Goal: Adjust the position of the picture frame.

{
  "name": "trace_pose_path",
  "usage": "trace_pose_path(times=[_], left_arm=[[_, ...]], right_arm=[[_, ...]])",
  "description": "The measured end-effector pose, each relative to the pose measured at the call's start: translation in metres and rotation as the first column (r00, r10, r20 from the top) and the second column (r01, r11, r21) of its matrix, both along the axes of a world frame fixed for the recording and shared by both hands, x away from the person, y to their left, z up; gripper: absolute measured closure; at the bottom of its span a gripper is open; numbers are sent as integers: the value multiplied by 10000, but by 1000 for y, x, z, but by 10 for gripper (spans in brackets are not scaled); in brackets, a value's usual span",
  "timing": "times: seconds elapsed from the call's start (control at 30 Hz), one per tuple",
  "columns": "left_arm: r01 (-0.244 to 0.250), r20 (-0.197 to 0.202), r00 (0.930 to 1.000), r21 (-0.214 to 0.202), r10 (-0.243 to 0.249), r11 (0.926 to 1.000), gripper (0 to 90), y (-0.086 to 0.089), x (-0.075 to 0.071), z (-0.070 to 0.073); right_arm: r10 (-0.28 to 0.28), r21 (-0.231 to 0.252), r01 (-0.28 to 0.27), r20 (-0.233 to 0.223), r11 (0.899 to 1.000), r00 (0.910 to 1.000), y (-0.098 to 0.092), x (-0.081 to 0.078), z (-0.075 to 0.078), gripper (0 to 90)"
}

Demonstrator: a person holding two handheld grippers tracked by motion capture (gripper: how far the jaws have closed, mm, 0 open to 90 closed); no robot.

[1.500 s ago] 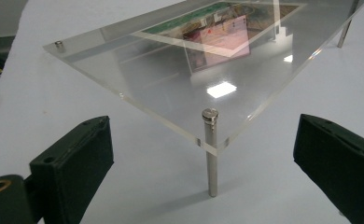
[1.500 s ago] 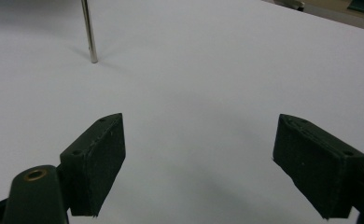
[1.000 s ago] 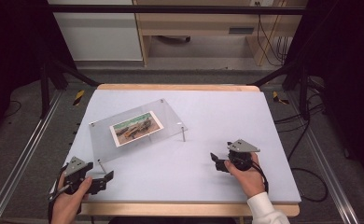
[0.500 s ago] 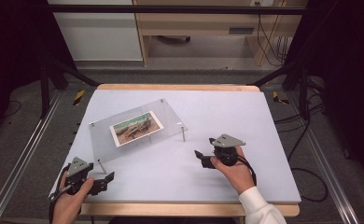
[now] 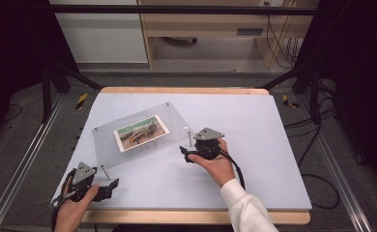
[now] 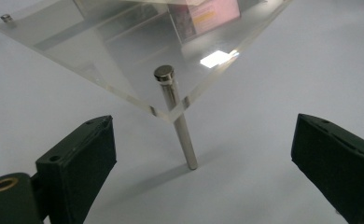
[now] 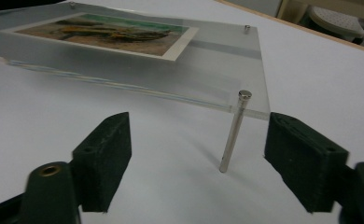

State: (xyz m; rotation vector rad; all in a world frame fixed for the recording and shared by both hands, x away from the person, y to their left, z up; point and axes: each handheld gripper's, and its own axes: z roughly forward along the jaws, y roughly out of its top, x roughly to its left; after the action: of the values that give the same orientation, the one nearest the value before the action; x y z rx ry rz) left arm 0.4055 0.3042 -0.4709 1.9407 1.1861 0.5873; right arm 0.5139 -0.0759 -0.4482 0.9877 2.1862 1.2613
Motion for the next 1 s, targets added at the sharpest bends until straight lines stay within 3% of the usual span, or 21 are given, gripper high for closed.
trace_pose_path(times=[0.13,0.3,0.53,0.7,1.0], left_arm=[[-67,-179,9998,-44,66,10000,68,0,1,0],[-162,-269,9995,-118,158,9998,69,1,1,0],[-267,-214,9994,-228,262,9994,81,0,2,0],[-516,-328,9982,-398,503,9979,131,1,3,1],[-556,-385,9978,-584,535,9967,191,-1,4,0]], right_arm=[[-332,-81,333,80,9994,9994,7,7,-10,392],[-992,-37,994,360,9950,9944,1,9,-11,460],[-967,-102,968,53,9953,9953,2,21,-20,535],[-1157,443,1172,-347,9921,9927,7,33,-31,604],[-1084,936,1077,16,9898,9941,7,40,-36,710]])
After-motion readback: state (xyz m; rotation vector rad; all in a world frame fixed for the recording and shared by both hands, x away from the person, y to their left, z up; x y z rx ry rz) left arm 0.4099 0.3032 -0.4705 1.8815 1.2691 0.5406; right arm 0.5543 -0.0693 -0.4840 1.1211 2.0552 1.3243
